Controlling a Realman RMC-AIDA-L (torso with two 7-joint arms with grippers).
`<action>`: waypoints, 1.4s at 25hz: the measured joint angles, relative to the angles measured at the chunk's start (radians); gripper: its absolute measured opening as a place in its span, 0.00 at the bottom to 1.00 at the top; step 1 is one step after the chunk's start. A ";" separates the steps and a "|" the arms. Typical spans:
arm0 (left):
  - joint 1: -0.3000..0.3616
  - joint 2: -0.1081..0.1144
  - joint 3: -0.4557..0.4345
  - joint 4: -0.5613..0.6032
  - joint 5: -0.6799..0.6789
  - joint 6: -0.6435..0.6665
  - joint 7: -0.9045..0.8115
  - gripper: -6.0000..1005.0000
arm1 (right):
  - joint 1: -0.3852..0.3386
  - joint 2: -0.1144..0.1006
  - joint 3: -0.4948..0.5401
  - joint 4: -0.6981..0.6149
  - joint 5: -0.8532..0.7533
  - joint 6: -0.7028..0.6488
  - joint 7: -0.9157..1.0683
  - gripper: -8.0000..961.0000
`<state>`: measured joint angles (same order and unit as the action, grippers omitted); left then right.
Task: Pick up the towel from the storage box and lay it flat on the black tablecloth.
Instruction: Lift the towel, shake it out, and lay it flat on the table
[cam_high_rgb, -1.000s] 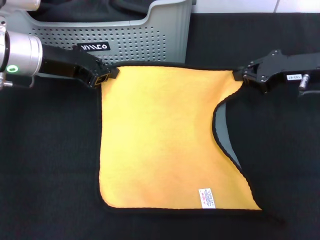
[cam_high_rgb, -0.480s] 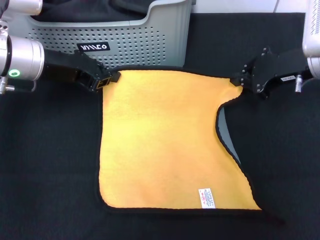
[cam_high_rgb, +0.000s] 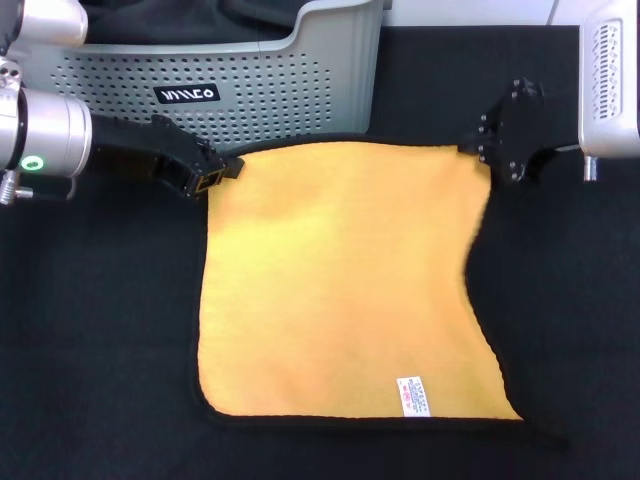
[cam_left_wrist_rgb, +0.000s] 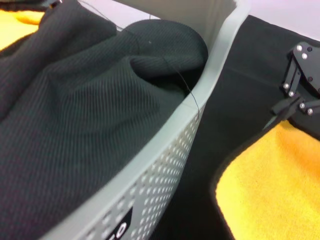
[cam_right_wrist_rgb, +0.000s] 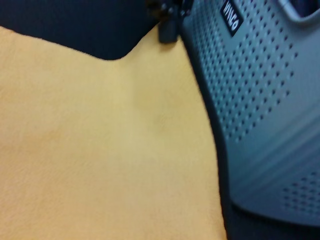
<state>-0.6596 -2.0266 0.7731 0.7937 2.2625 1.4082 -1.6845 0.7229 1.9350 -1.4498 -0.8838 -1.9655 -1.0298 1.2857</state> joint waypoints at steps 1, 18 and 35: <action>0.002 -0.001 0.000 -0.001 0.000 0.000 0.000 0.02 | -0.003 0.006 0.014 -0.008 -0.002 -0.001 -0.015 0.02; 0.005 -0.006 0.000 -0.005 0.000 -0.025 0.005 0.03 | -0.002 0.040 0.029 -0.009 -0.059 0.015 -0.031 0.02; 0.003 -0.004 0.000 -0.009 0.007 -0.086 0.015 0.07 | -0.019 0.059 0.039 -0.006 -0.072 0.039 -0.022 0.04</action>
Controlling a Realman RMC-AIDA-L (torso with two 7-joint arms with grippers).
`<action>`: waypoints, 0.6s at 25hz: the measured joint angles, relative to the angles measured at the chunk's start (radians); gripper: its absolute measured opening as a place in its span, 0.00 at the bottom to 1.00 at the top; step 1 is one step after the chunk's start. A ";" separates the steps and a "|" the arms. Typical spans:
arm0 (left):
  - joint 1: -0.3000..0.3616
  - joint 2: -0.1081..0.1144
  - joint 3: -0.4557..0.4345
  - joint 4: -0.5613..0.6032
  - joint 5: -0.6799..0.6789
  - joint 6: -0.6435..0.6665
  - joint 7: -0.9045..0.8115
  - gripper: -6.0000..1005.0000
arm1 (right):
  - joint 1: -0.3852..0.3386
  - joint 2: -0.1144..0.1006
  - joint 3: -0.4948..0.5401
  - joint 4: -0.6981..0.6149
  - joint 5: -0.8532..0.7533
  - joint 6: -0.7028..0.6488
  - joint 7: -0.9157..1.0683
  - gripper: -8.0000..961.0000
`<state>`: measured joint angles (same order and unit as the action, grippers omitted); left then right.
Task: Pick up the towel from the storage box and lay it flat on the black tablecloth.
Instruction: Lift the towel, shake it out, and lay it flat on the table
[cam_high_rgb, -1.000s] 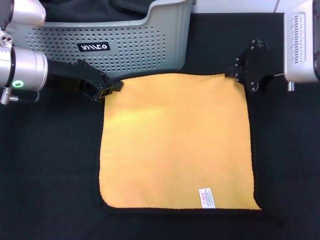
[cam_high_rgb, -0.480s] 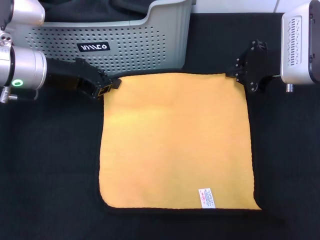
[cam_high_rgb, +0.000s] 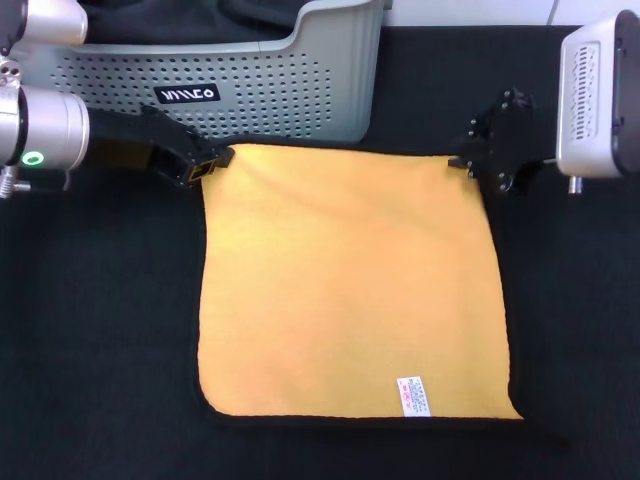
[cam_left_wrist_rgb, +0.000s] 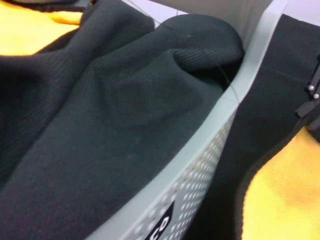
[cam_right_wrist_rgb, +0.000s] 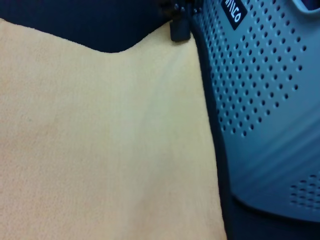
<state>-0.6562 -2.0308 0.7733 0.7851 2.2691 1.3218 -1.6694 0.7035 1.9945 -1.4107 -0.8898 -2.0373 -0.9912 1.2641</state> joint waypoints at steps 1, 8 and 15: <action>-0.001 0.002 0.000 0.000 0.002 -0.001 0.000 0.07 | -0.003 0.008 0.002 0.001 -0.017 0.005 0.011 0.05; 0.006 0.012 0.002 -0.001 0.009 0.004 0.002 0.19 | -0.075 0.031 0.000 -0.035 -0.030 0.115 0.045 0.40; 0.010 0.015 -0.004 -0.001 0.003 0.005 0.014 0.47 | -0.080 0.032 0.004 -0.040 -0.015 0.123 0.048 0.66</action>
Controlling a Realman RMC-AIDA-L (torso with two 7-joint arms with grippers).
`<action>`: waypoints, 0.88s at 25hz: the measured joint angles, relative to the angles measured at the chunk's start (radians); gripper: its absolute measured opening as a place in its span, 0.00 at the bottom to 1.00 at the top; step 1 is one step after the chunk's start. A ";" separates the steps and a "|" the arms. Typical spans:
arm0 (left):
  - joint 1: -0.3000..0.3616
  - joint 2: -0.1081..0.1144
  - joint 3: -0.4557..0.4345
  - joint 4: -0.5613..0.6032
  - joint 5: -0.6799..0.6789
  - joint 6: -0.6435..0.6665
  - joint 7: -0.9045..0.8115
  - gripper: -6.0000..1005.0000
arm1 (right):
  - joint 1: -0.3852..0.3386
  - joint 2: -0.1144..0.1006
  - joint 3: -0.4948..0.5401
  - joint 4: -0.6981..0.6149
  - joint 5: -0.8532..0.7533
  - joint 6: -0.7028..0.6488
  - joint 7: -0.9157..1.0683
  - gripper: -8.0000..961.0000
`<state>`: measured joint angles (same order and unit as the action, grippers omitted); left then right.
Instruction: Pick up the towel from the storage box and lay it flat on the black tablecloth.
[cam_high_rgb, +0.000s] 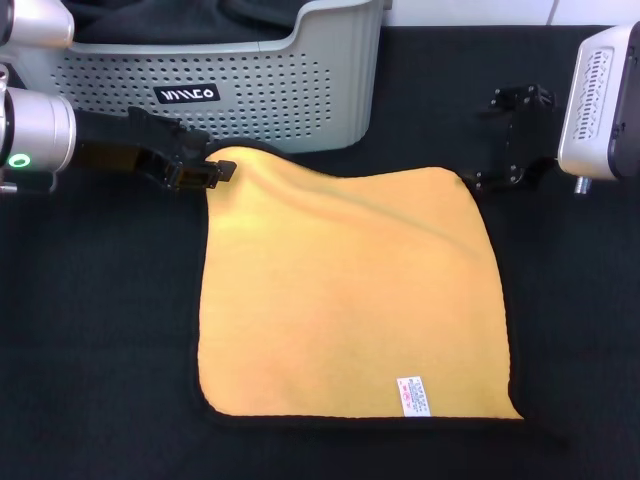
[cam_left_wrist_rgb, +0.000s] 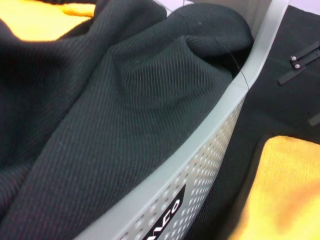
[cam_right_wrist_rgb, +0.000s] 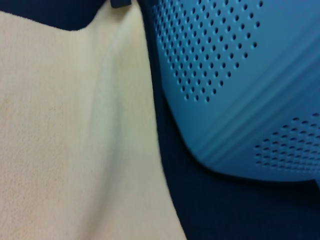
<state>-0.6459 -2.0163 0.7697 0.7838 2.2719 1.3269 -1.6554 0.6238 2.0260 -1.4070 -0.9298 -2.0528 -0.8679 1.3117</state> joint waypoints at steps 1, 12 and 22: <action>0.001 0.000 -0.001 0.000 -0.001 0.000 0.001 0.52 | -0.001 0.000 0.000 -0.002 0.002 0.000 0.000 0.70; 0.002 -0.001 -0.003 0.010 -0.006 0.017 0.000 0.61 | -0.040 -0.002 0.001 -0.052 0.031 -0.007 0.001 0.90; 0.075 0.014 -0.004 0.020 -0.250 0.365 0.228 0.61 | -0.149 -0.007 0.206 -0.043 0.368 -0.404 -0.002 0.91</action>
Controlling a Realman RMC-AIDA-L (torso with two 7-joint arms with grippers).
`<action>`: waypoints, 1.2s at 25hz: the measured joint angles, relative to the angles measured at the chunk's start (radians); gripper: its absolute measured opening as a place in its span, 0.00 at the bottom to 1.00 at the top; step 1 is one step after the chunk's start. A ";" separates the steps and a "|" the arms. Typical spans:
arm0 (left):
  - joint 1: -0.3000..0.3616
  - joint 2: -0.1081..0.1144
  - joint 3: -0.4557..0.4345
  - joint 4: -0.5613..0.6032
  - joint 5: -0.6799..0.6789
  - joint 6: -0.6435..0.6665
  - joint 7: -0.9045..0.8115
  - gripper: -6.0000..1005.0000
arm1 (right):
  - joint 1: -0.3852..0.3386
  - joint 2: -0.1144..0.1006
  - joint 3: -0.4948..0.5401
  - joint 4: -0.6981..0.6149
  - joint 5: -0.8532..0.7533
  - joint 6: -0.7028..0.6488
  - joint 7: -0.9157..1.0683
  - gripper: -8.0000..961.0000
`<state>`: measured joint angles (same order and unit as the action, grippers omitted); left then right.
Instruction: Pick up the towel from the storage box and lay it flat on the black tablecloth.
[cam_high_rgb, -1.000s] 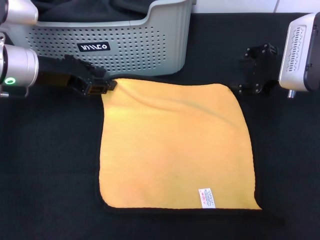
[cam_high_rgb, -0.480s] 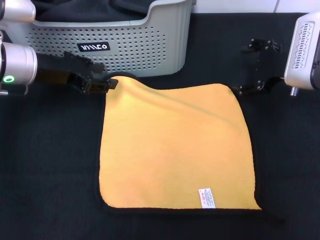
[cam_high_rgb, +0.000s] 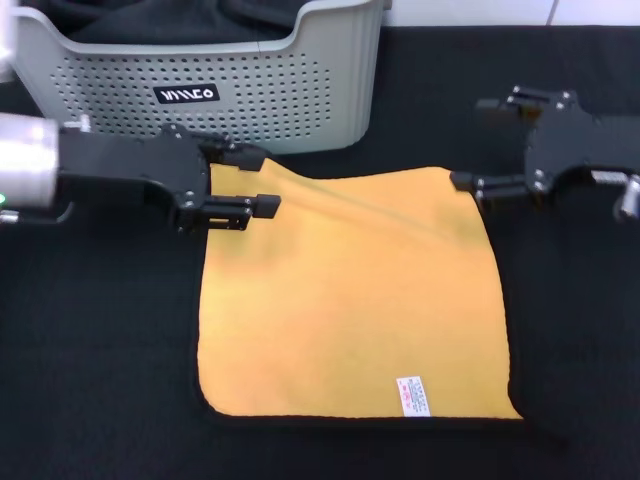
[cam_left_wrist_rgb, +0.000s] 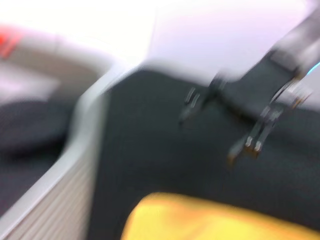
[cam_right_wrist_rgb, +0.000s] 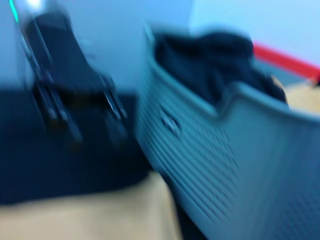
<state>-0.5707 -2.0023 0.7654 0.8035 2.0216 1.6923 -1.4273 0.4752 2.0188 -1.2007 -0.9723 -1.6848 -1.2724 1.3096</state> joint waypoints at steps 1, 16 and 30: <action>0.020 0.005 0.000 0.000 -0.062 0.055 0.046 0.61 | -0.017 0.000 0.018 0.008 0.036 -0.069 -0.001 0.91; 0.193 0.086 0.049 -0.083 -0.409 0.339 0.235 0.61 | -0.171 0.009 -0.302 0.052 0.489 -0.367 -0.047 0.91; 0.196 0.111 0.131 -0.094 -0.419 0.343 0.185 0.61 | -0.098 0.006 -0.329 0.071 0.489 -0.318 -0.047 0.91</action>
<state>-0.3742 -1.8910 0.8966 0.7091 1.6028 2.0351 -1.2426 0.3770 2.0248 -1.5299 -0.9016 -1.1963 -1.5903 1.2629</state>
